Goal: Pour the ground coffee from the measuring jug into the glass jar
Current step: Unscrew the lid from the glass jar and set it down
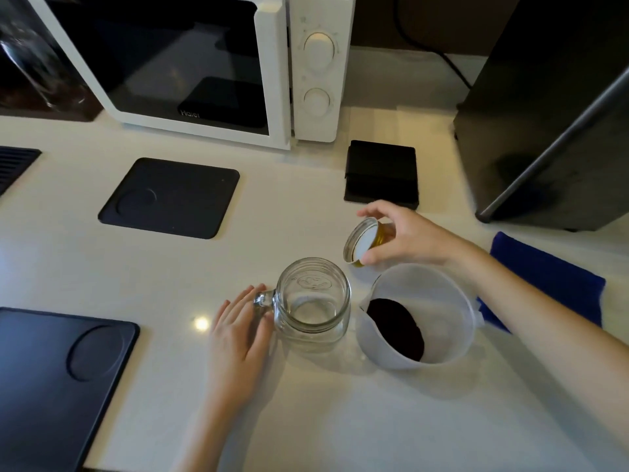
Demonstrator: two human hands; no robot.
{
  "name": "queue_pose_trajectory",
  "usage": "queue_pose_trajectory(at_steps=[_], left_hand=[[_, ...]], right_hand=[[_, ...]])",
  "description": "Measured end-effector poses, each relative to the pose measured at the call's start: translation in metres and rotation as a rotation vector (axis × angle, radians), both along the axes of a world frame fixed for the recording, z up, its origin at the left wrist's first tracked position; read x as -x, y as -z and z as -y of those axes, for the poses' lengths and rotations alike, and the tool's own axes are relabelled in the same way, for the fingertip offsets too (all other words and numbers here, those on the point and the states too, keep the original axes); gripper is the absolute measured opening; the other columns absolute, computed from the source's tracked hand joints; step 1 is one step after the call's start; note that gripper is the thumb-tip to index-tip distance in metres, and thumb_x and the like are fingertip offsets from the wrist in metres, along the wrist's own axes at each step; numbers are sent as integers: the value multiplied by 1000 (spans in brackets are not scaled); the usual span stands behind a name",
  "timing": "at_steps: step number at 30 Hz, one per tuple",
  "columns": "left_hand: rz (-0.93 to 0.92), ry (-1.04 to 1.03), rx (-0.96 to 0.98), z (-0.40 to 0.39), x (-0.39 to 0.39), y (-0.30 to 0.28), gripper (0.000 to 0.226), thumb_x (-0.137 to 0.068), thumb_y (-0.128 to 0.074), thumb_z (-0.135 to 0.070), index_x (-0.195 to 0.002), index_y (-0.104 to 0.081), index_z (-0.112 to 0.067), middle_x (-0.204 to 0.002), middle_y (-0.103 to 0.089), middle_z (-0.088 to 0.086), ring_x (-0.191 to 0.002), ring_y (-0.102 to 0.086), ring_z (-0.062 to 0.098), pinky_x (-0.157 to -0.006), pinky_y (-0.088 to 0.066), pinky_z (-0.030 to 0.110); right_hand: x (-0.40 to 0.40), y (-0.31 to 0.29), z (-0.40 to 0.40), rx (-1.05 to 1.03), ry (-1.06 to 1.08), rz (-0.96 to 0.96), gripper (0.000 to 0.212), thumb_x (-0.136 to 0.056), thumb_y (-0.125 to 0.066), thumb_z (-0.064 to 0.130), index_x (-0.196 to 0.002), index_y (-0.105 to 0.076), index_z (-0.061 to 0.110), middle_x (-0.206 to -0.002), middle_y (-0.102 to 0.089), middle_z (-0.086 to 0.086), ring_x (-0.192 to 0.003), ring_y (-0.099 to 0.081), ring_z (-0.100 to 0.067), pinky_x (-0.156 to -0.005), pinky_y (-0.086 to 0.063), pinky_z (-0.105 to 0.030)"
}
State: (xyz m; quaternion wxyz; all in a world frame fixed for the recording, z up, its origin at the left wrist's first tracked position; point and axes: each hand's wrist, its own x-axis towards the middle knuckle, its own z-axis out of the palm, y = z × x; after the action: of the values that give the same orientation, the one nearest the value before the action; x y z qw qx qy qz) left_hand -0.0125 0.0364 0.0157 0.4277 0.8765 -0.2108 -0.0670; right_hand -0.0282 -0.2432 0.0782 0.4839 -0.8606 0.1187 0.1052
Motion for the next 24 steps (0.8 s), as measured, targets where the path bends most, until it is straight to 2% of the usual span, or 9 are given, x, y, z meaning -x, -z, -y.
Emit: queue_pose_trajectory(at_steps=[2, 6, 9, 14, 16, 19, 21, 24], left_hand=[[3, -6, -6, 1, 0, 1, 55, -81, -32, -40, -108, -66, -7, -123, -63, 8, -122, -51, 26, -101, -35, 56], [8, -9, -16, 1, 0, 2, 46, -82, -37, -33, -101, -68, -5, -118, -66, 9, -118, -54, 30, -98, -38, 57], [17, -17, -25, 1, 0, 2, 38, -82, -41, -27, -96, -68, -4, -112, -68, 13, -114, -55, 35, -94, -39, 59], [26, -18, -47, 2, -1, 3, 31, -83, -44, -21, -94, -68, -2, -107, -69, 16, -109, -56, 37, -93, -40, 59], [34, -17, -50, 2, -1, 3, 31, -84, -44, -21, -91, -67, -2, -104, -69, 17, -107, -57, 39, -92, -40, 59], [49, -11, -44, 1, 0, 3, 36, -84, -42, -25, -86, -66, 1, -96, -69, 22, -100, -57, 43, -88, -42, 61], [64, -2, -39, 1, -1, 3, 45, -85, -38, -34, -84, -65, 3, -93, -68, 24, -98, -57, 45, -86, -42, 61], [83, 11, -36, 1, -2, 4, 50, -84, -34, -39, -83, -64, 2, -92, -67, 25, -96, -56, 46, -85, -42, 62]], right_hand=[[3, 14, 0, -16, 62, 18, 72, -60, -82, 17, -121, -45, 24, -119, -53, 0, -98, -58, -7, -78, -48, -14], [7, 29, -1, 39, 120, 97, 73, -56, -84, 14, -119, -49, 20, -122, -53, -3, -111, -51, -16, -97, -42, -33], [10, 33, -3, 160, 58, 138, 76, -55, -86, 13, -121, -49, 13, -123, -50, -6, -114, -47, -17, -98, -35, -25], [9, 36, -2, 267, 19, 161, 75, -58, -84, 12, -123, -47, 10, -125, -48, -10, -119, -37, -21, -87, -24, -13], [9, 35, -1, 266, 3, 150, 76, -59, -84, 13, -124, -45, 11, -126, -45, -10, -121, -35, -21, -86, -23, -12], [13, 30, 0, 207, 4, 106, 81, -61, -84, 15, -129, -39, 14, -131, -41, -10, -122, -36, -20, -96, -26, -18], [19, 18, 1, 106, 98, 119, 70, -66, -80, 18, -126, -44, 19, -129, -46, -6, -115, -46, -17, -96, -37, -28], [39, -2, 6, -32, 329, 296, 24, -79, -66, 16, -103, -62, 20, -103, -65, -2, -90, -61, -11, -83, -48, -27]])
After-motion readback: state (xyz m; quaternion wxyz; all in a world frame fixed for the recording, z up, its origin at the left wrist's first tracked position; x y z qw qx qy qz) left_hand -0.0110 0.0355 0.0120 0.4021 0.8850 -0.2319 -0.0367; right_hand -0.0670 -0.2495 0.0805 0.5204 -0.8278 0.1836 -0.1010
